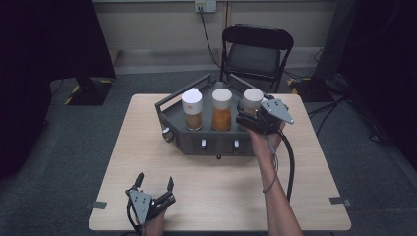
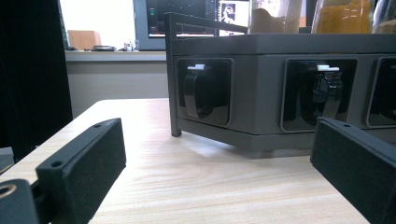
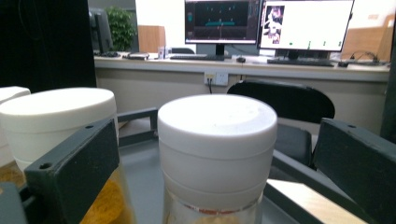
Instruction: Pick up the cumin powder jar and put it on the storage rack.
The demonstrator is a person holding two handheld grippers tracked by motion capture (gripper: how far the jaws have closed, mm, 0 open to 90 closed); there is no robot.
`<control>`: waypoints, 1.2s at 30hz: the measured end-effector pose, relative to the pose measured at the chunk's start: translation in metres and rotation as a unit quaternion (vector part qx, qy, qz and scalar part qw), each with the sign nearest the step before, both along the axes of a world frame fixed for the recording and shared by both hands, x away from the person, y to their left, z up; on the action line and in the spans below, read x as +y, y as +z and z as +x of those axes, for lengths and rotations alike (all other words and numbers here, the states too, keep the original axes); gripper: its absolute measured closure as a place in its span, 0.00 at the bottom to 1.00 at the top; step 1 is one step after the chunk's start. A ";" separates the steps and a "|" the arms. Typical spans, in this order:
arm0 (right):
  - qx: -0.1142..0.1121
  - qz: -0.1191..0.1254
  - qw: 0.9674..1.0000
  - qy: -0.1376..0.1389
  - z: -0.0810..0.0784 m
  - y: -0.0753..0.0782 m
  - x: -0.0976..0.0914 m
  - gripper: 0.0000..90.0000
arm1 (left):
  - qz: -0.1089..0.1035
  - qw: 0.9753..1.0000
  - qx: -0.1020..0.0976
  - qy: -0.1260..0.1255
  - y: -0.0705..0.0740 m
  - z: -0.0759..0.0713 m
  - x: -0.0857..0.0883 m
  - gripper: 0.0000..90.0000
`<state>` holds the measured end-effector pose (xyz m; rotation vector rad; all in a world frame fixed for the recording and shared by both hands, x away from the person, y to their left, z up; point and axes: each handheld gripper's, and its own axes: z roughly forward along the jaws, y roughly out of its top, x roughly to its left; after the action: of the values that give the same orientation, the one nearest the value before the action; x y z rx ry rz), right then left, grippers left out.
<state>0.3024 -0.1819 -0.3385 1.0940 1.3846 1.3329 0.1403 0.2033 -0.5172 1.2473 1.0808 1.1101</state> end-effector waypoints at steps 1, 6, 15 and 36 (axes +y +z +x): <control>0.000 0.000 1.000 0.000 0.000 0.000 0.000 0.00 | 0.000 1.000 0.000 0.000 0.000 0.000 0.000 0.03; -0.003 0.005 1.000 0.006 -0.004 0.002 -0.007 0.00 | 0.000 1.000 0.000 0.000 0.000 0.000 0.000 0.03; -0.008 0.007 1.000 0.011 -0.013 -0.002 -0.011 0.00 | 0.000 1.000 0.000 0.000 0.000 0.000 0.000 0.03; -0.012 0.004 1.000 0.014 -0.024 -0.009 -0.009 0.00 | 0.000 1.000 0.000 0.001 0.000 0.000 0.000 0.03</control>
<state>0.2789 -0.1908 -0.3475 1.0644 1.3814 1.3689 0.1403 0.2031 -0.5172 1.2467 1.0817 1.1106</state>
